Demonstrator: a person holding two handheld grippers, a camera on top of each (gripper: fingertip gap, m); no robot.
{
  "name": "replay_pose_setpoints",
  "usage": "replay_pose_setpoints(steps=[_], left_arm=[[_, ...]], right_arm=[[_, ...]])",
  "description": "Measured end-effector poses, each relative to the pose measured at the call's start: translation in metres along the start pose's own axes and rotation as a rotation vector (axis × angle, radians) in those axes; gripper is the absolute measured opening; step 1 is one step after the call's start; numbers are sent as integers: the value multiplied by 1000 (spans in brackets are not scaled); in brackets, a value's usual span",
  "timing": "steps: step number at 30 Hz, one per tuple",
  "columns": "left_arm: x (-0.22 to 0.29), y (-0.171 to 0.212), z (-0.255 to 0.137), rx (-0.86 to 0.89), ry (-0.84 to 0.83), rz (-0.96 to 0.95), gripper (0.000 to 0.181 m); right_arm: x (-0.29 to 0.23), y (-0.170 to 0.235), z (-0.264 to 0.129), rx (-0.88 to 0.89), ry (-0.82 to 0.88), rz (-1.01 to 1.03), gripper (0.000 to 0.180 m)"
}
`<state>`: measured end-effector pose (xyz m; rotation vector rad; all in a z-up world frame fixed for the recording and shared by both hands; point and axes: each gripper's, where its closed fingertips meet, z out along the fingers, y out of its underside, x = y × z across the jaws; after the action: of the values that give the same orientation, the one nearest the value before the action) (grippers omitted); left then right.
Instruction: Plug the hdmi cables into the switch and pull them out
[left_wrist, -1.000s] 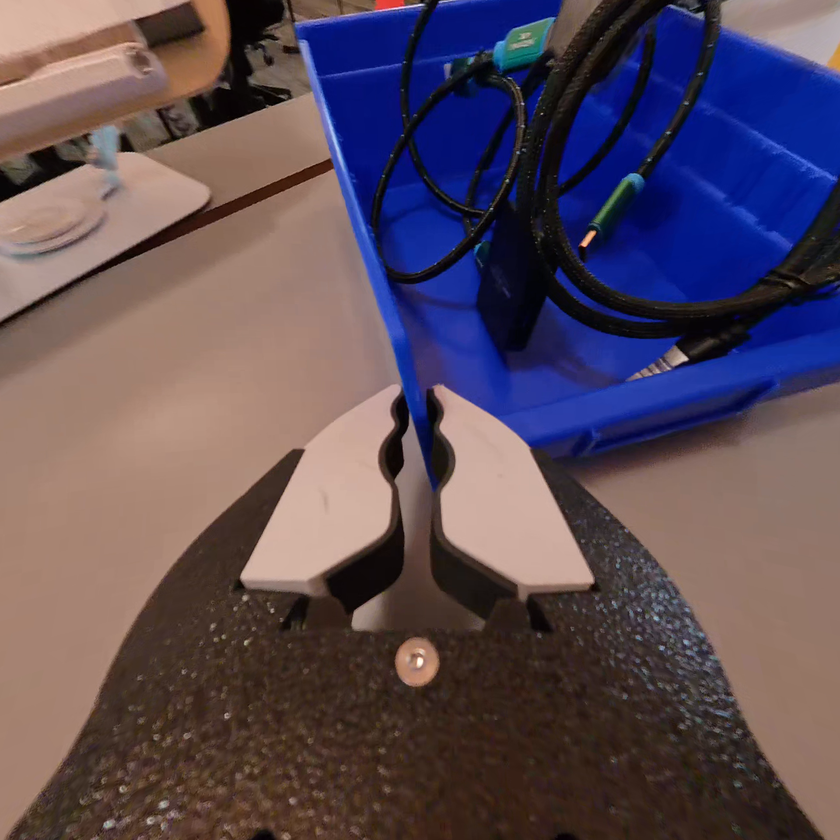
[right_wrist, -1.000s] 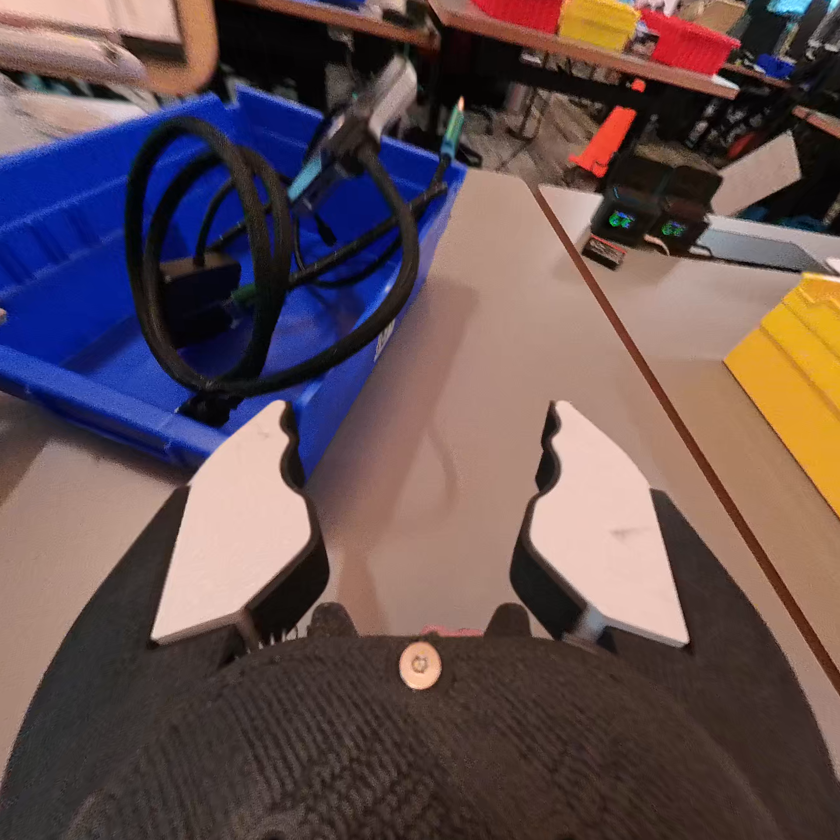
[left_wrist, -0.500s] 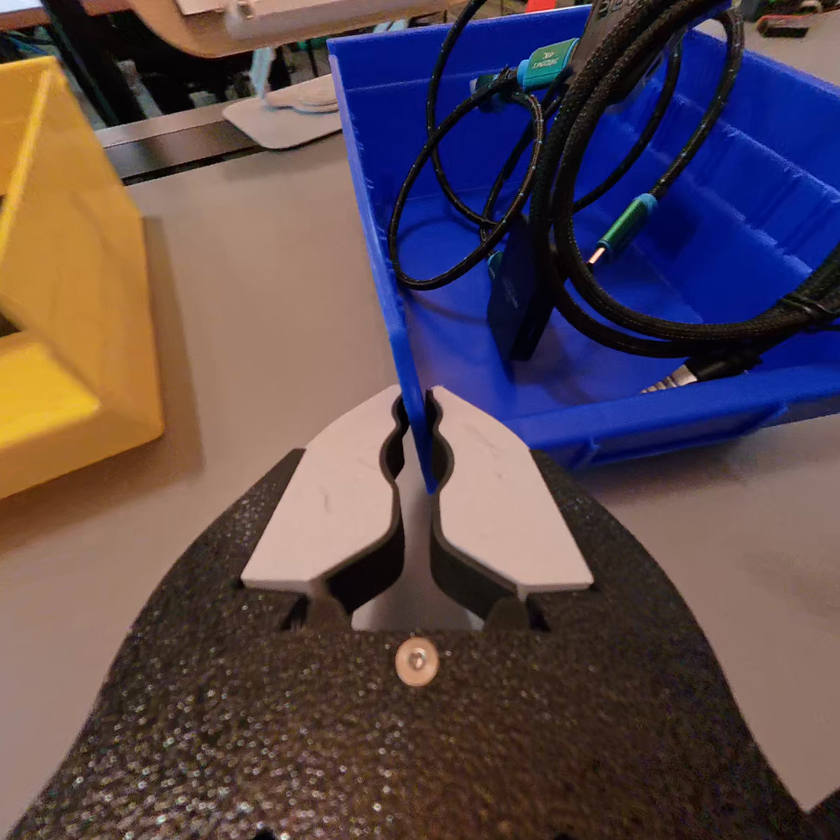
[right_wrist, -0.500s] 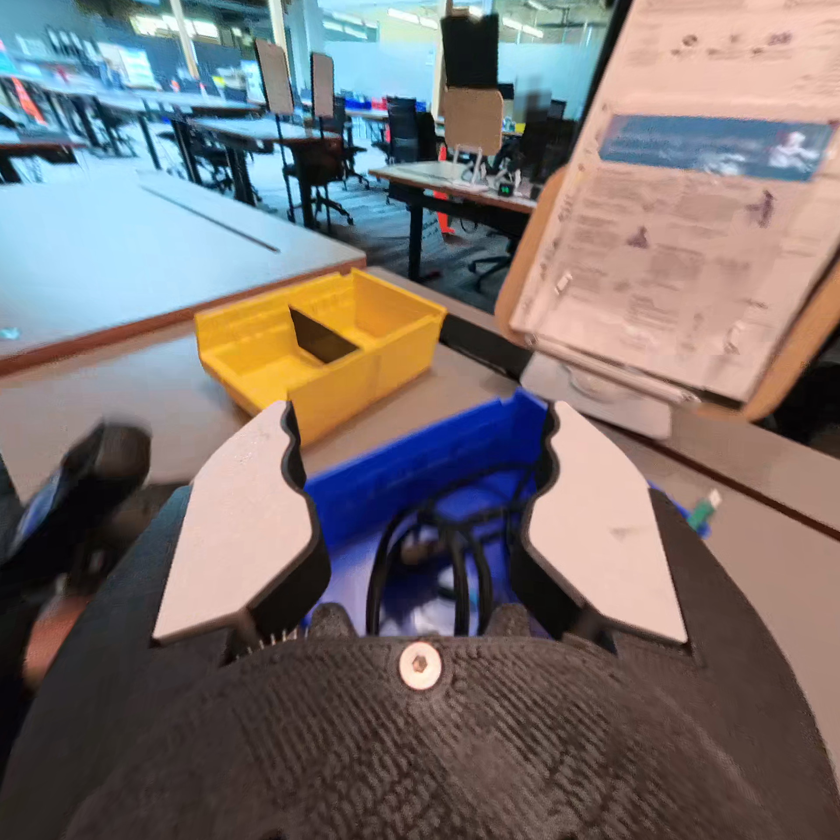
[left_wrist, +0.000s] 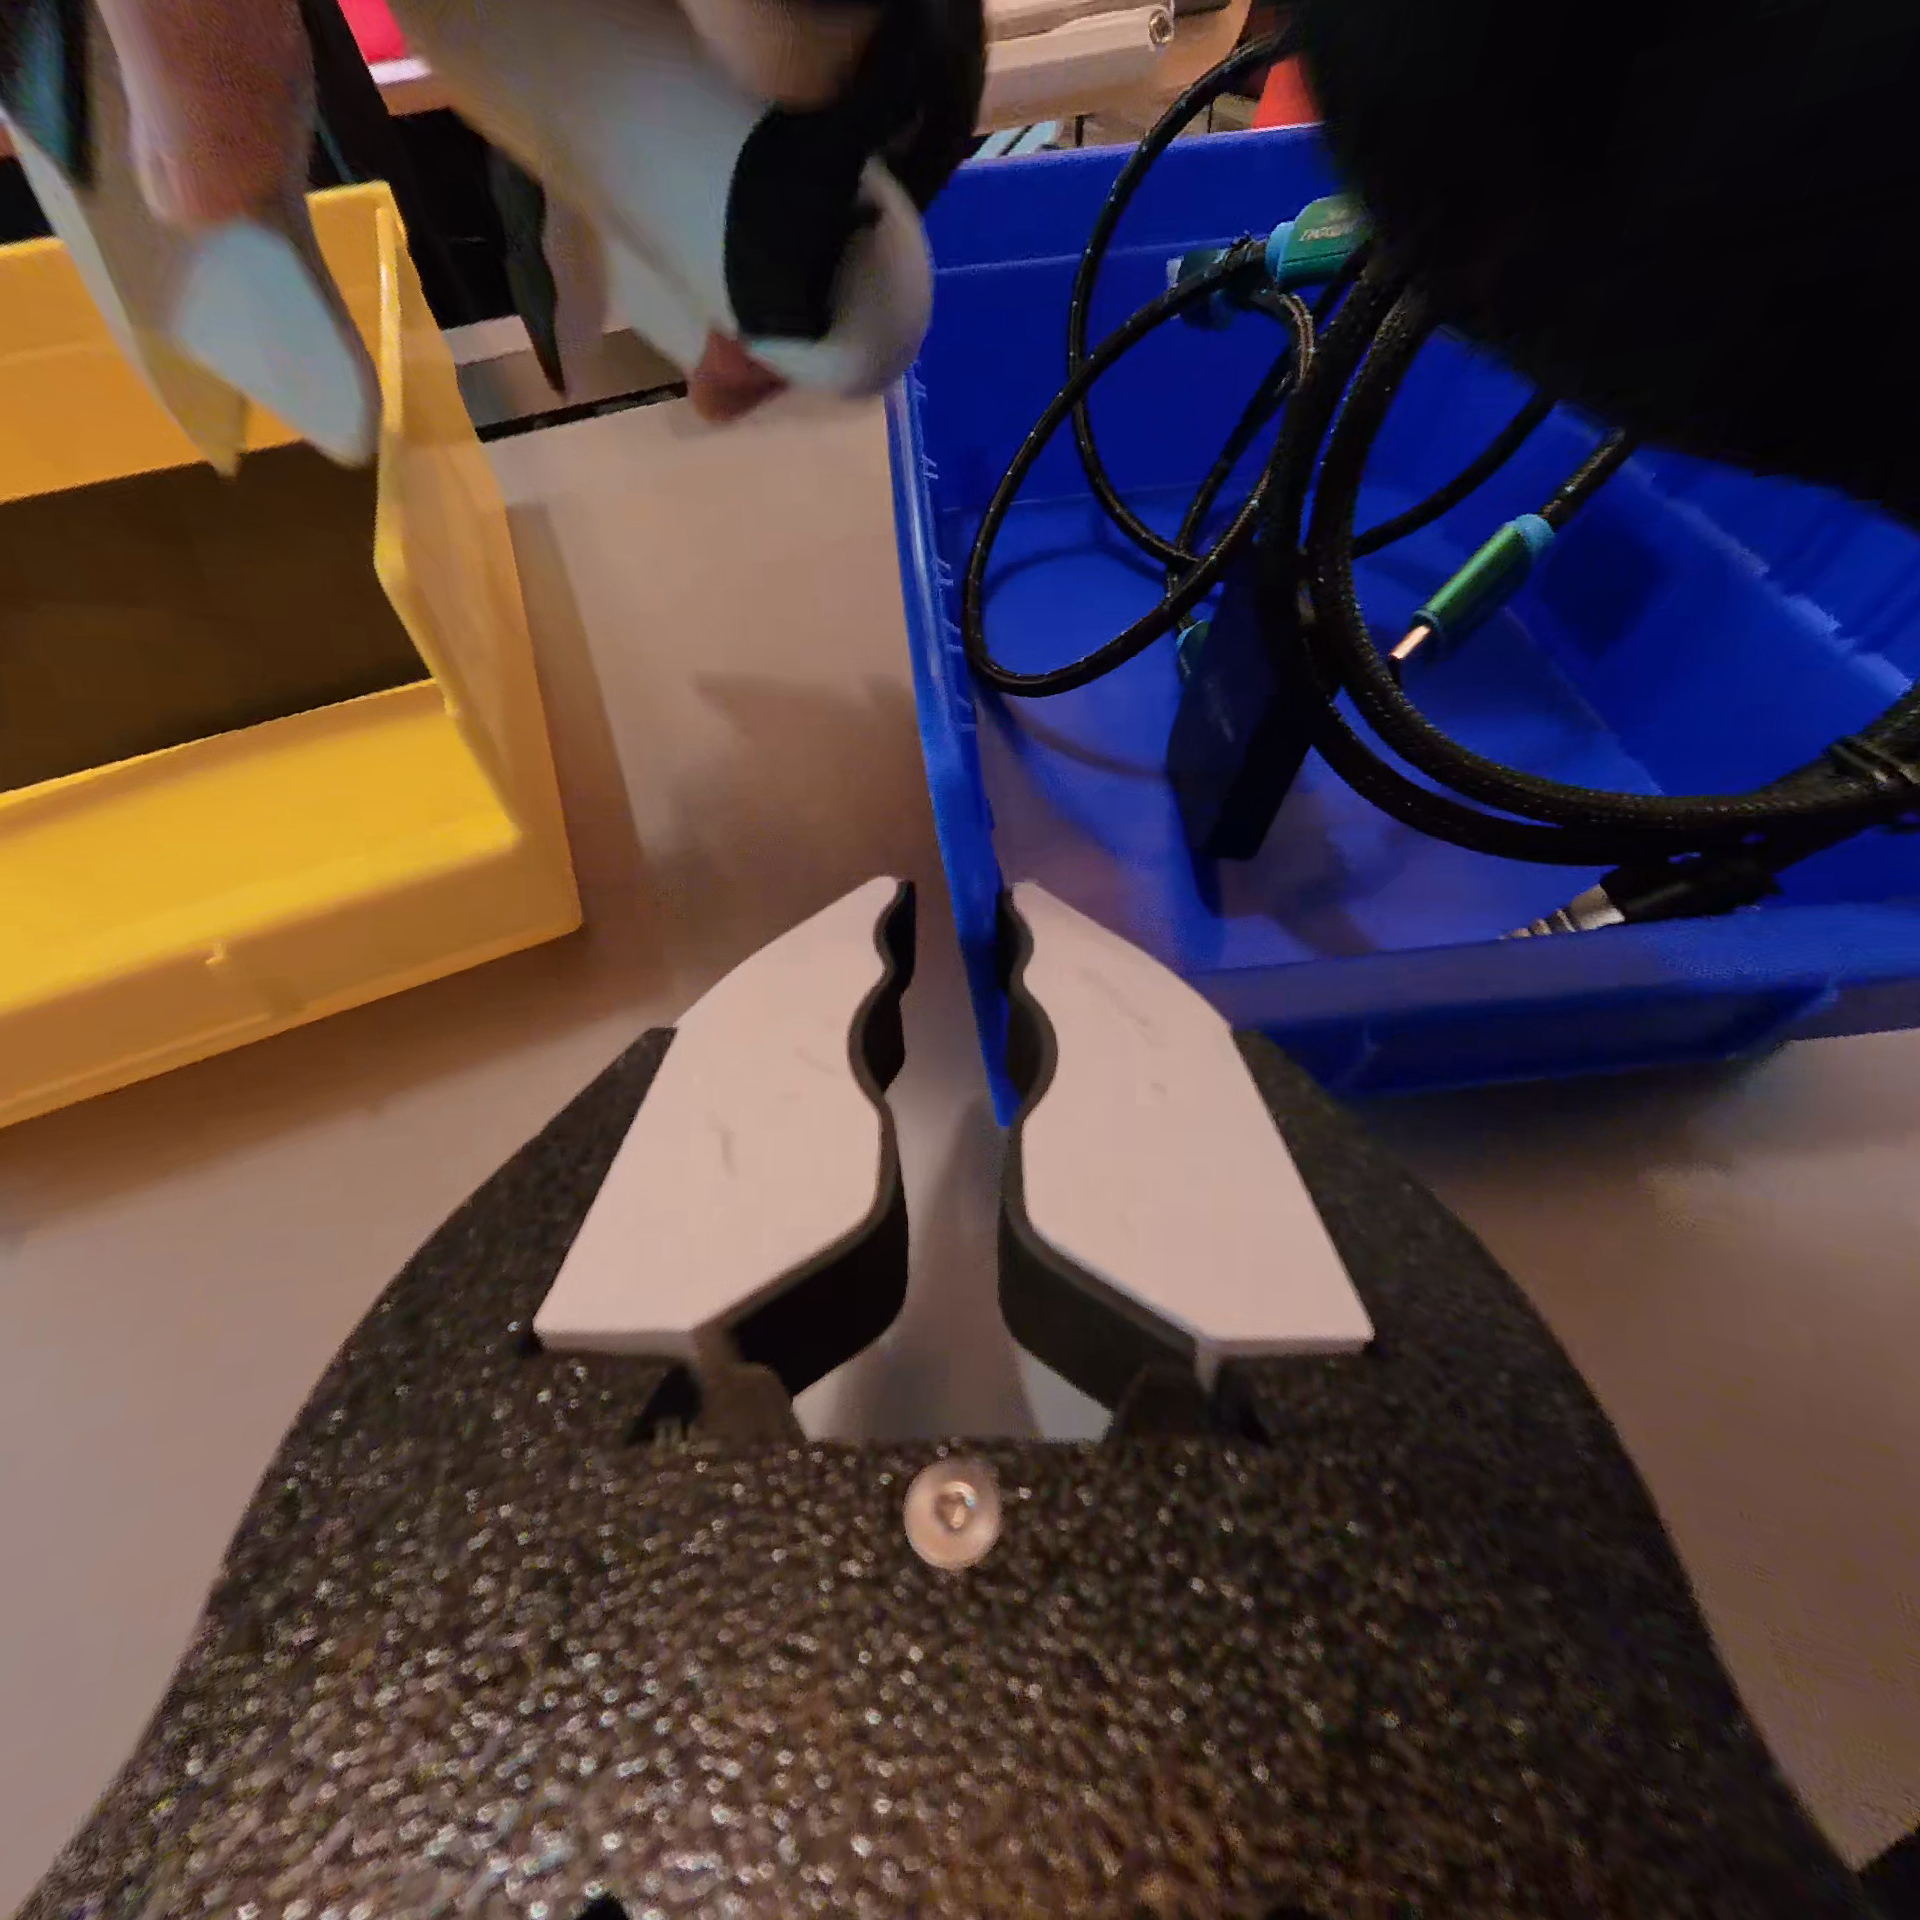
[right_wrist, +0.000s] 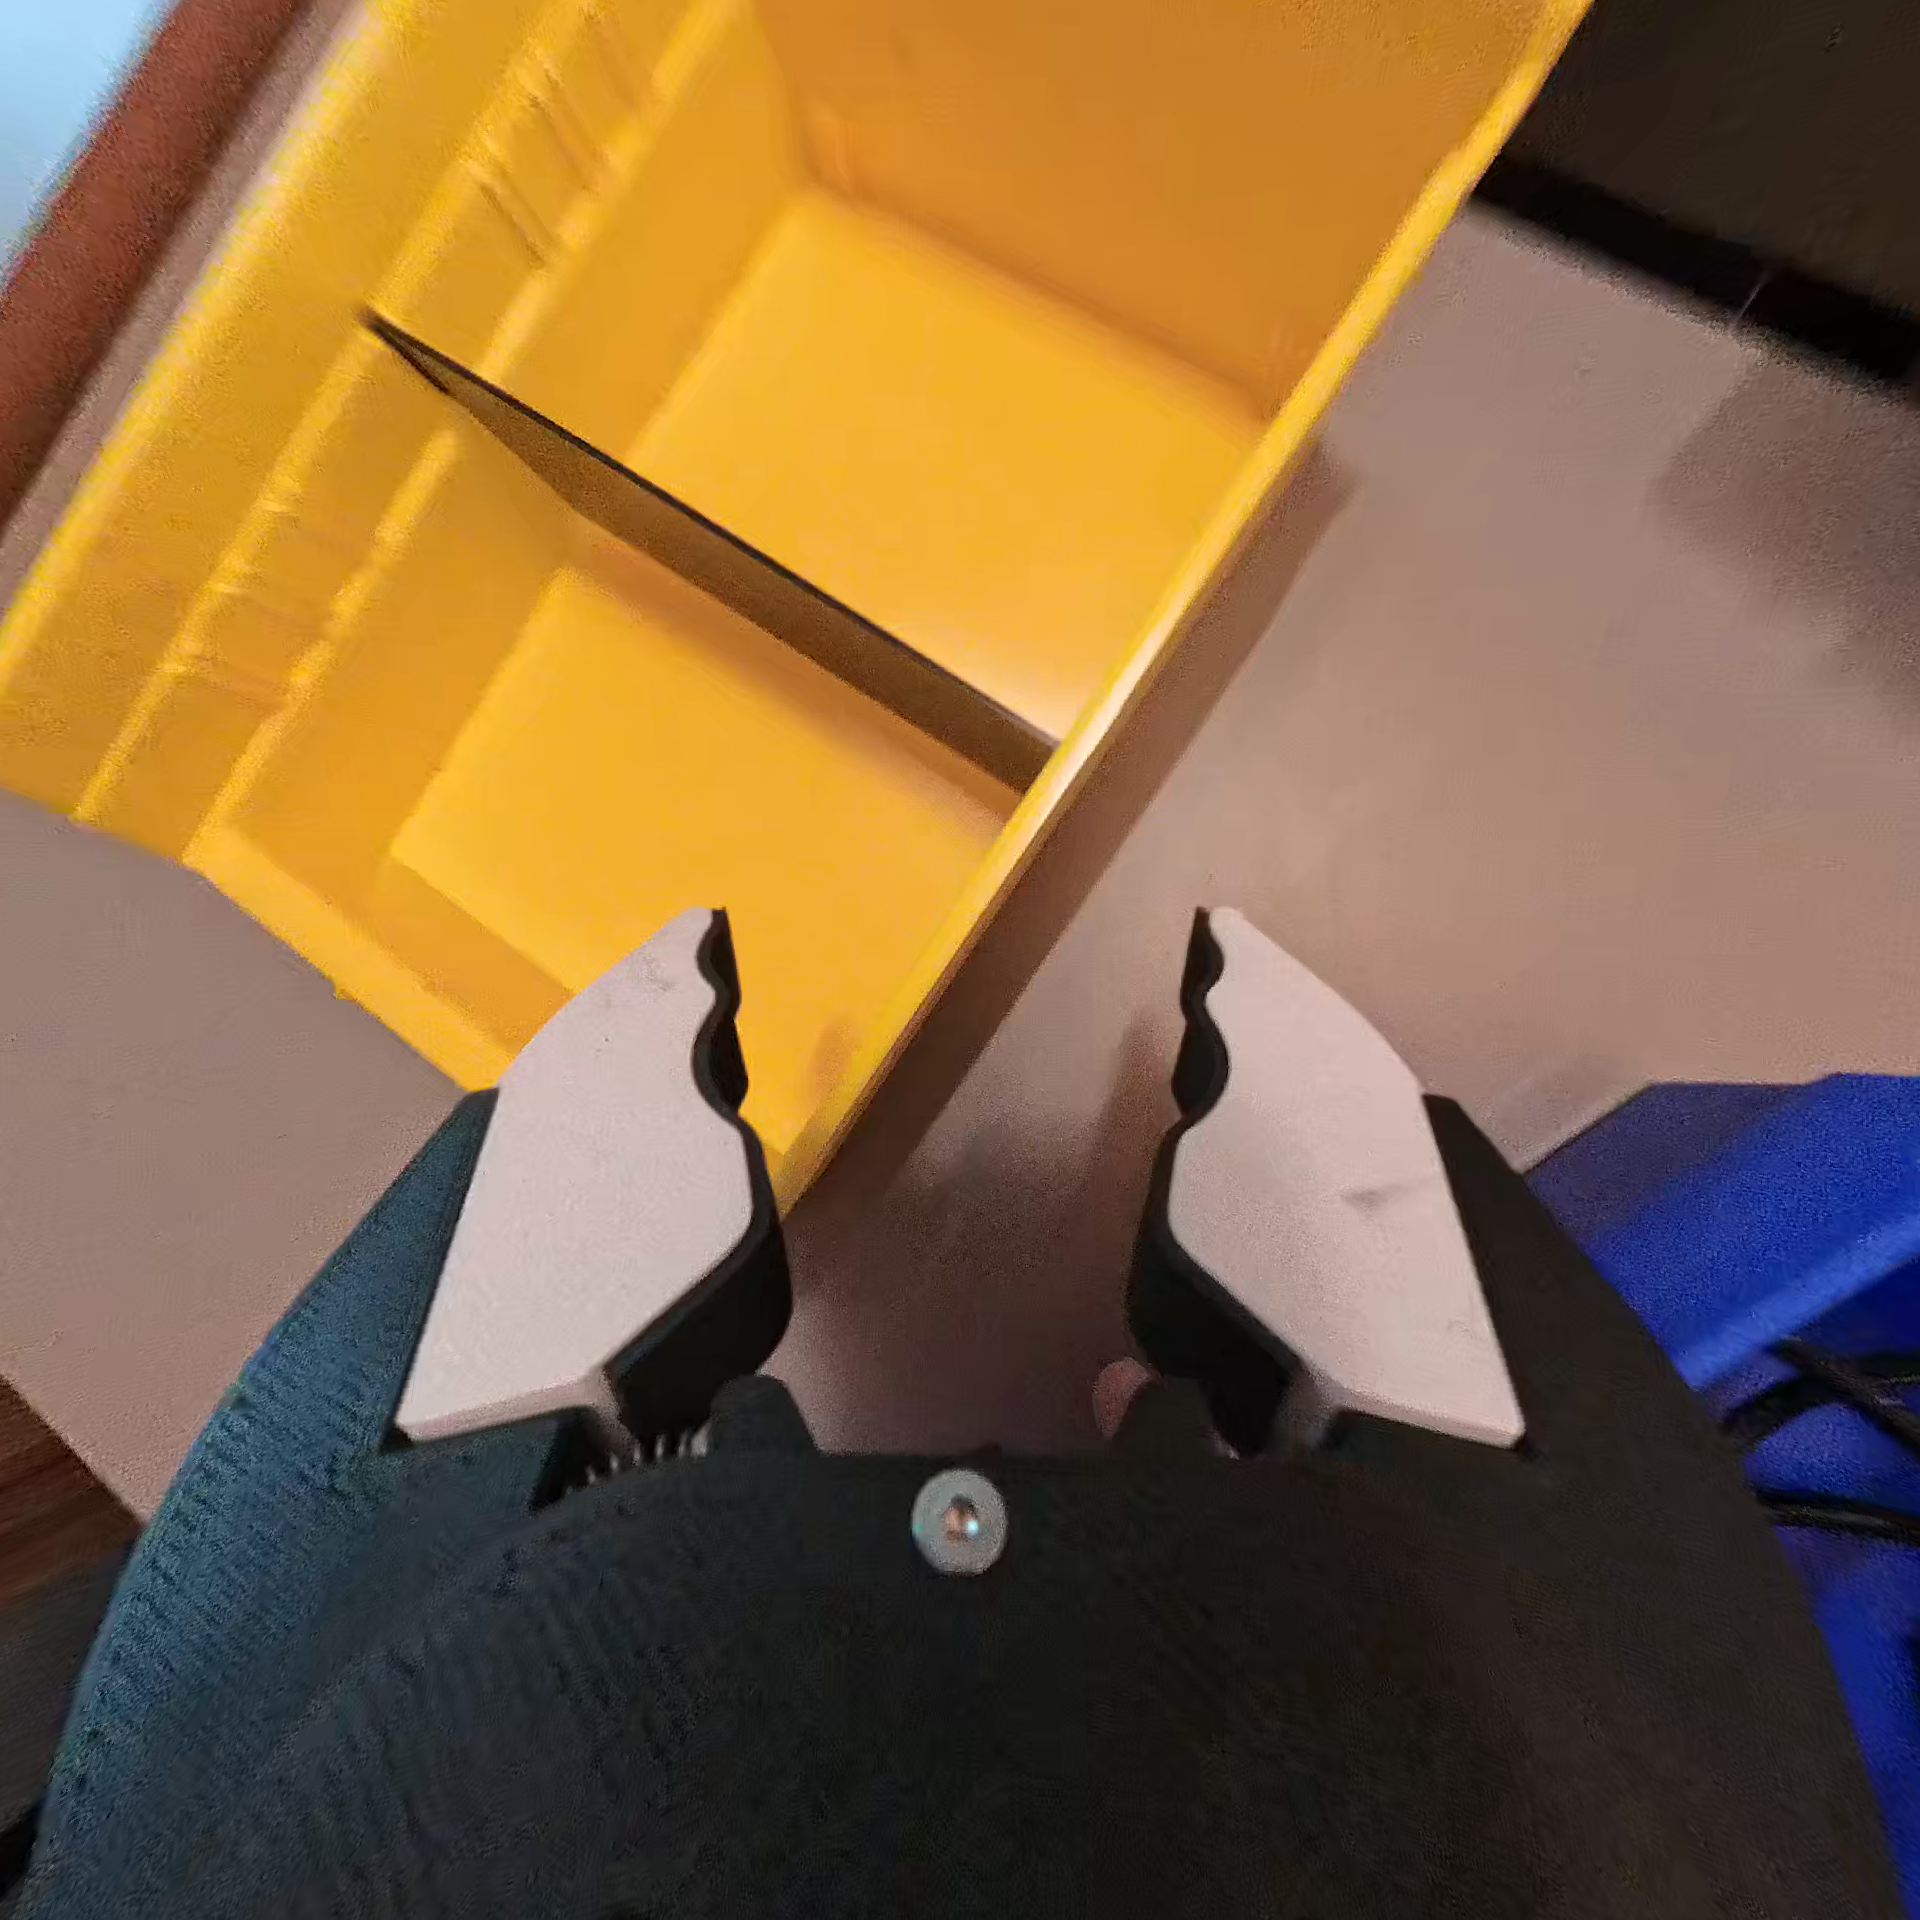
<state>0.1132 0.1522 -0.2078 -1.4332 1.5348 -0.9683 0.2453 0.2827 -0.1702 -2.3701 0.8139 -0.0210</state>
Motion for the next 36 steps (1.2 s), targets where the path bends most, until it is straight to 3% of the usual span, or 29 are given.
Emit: replay_pose_setpoints(steps=[1,4,7,10,12,19,23,29,32,36], left_arm=[[0,0,0,2,-9,14,14],[-4,-1,1,7,-42,37,15],[-9,-3,1,21,-55,9,24],[-7,-5,0,37,13,-33,17],[-3,-5,0,33,68,-51,9],[-2,-4,1,29,38,39,4],[-10,-3,1,29,13,66,5],[-45,1,-3,25,4,1,5],[-75,5,-10,23,-34,-54,6],[-118,12,-22,23,-109,-119,7]], right_arm=[[1,5,10,-38,-10,44,80],[-4,12,34,-80,-53,136,68],[-9,31,55,-188,-50,63,62],[-17,42,70,-221,-93,33,55],[-13,37,72,-191,-74,106,41],[4,21,44,-236,-36,-8,38],[31,-8,-17,-234,-24,-104,37],[119,-57,-169,10,51,-108,36],[188,-42,-243,91,128,-56,36],[285,30,-305,102,209,93,37]])
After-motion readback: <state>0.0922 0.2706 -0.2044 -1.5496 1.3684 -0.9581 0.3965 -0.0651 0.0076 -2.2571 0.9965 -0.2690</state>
